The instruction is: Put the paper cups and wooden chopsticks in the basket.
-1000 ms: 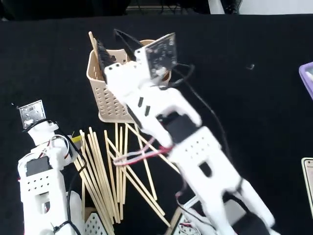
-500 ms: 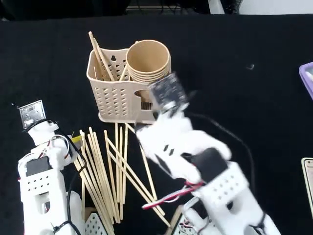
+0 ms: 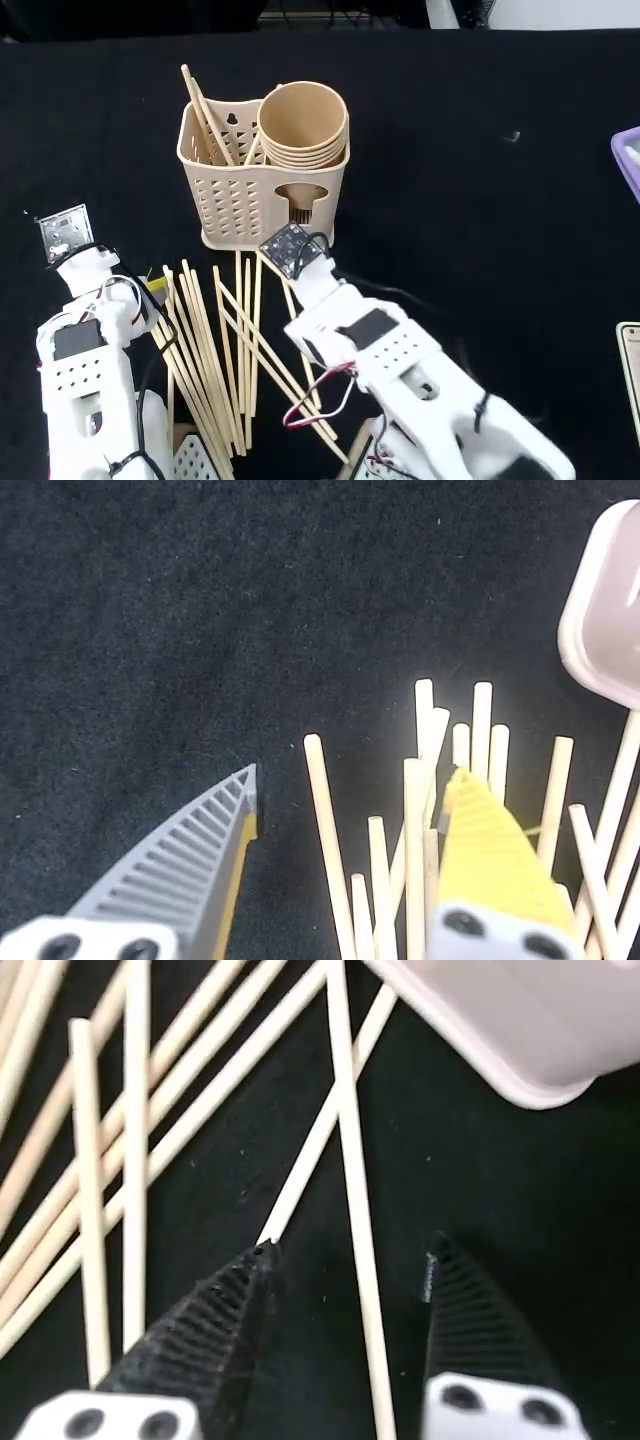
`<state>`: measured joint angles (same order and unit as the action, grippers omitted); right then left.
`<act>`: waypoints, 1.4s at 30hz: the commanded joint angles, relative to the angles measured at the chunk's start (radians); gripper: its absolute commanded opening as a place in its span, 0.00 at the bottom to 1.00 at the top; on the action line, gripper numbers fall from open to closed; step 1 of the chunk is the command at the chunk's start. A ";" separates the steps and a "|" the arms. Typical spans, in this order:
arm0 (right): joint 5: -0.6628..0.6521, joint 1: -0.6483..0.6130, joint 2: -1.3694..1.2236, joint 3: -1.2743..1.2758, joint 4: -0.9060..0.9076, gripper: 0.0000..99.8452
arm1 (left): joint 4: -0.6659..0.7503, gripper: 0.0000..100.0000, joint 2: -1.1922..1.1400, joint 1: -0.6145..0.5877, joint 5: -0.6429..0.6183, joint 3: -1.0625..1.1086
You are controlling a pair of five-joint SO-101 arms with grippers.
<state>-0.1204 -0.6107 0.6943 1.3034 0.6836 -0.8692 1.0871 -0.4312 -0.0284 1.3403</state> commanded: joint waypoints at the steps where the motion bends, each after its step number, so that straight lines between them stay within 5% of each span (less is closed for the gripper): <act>1: 0.018 -0.002 -0.104 -0.054 -0.035 0.22 | 0.015 0.29 0.014 0.002 0.002 -0.002; 13: 0.135 -0.037 -0.097 -0.160 0.121 0.22 | 0.015 0.29 0.014 0.004 0.002 -0.002; 27: 0.129 -0.155 -0.105 -0.065 -0.008 0.22 | 0.057 0.29 0.014 0.004 0.002 0.019; 34: 0.129 -0.120 -0.182 -0.124 0.035 0.32 | 0.054 0.29 0.014 0.002 0.002 0.019; 42: 0.129 -0.118 -0.286 -0.165 0.041 0.11 | 0.051 0.29 0.014 0.002 0.002 0.019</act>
<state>0.0069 -0.7564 0.4488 1.1991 0.7127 -0.8263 1.0871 -0.4312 -0.0284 1.3725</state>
